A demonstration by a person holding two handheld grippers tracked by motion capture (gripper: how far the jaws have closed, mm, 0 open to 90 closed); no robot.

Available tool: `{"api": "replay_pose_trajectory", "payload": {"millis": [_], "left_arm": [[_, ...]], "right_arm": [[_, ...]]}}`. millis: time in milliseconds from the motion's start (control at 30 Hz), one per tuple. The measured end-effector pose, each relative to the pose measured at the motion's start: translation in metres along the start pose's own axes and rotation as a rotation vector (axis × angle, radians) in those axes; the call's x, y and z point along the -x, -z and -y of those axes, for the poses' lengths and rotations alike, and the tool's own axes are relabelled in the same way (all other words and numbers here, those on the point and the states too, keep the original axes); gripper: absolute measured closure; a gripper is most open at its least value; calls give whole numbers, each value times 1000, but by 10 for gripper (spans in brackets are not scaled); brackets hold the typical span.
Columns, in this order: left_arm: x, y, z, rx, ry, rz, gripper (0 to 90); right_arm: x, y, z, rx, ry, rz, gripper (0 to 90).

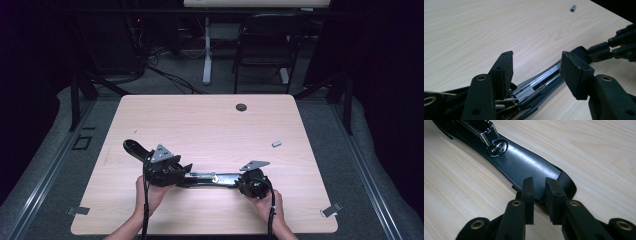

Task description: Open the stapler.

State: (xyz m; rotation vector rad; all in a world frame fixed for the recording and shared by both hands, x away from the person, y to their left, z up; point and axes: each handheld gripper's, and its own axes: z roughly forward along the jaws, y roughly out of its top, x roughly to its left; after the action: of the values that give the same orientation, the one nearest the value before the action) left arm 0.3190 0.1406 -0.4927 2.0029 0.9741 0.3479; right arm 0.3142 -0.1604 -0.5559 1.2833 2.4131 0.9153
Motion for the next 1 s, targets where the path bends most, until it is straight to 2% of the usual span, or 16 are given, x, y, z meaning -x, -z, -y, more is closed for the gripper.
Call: {"api": "replay_pose_trajectory", "payload": {"millis": [133,300,333,433,500,600,667,700,767,833,900,1000], "left_arm": [[3,1,-2,-13,-14,22,375],[15,2,-3,-32,-66,67,306],[16,2,-4,-65,-88,93,292],[20,0,0,-117,-82,178,229],[22,-1,5,-150,-110,193,214],[24,2,10,-193,-136,207,184],[23,5,12,-220,-154,207,171],[23,5,13,-223,-159,203,160],[22,7,15,-240,-165,205,157],[20,8,18,-261,-168,209,147],[19,9,22,-283,-183,195,137],[17,10,26,-310,-188,190,113]], "right_arm": [[5,3,-1,-5,-3,-8,733],[11,11,-5,14,-11,-17,689],[12,12,-6,23,-15,-19,669],[17,15,-8,27,-5,-22,619],[22,18,-9,29,-13,-28,608],[29,23,-12,28,-38,-15,563],[35,25,-15,-5,-70,-36,500],[38,26,-18,-40,-73,-43,446],[41,30,-23,-50,-73,-66,403],[42,34,-25,-53,-56,-61,353],[46,39,-26,-65,-38,-53,308],[58,44,-23,-59,-48,-44,303]]}}
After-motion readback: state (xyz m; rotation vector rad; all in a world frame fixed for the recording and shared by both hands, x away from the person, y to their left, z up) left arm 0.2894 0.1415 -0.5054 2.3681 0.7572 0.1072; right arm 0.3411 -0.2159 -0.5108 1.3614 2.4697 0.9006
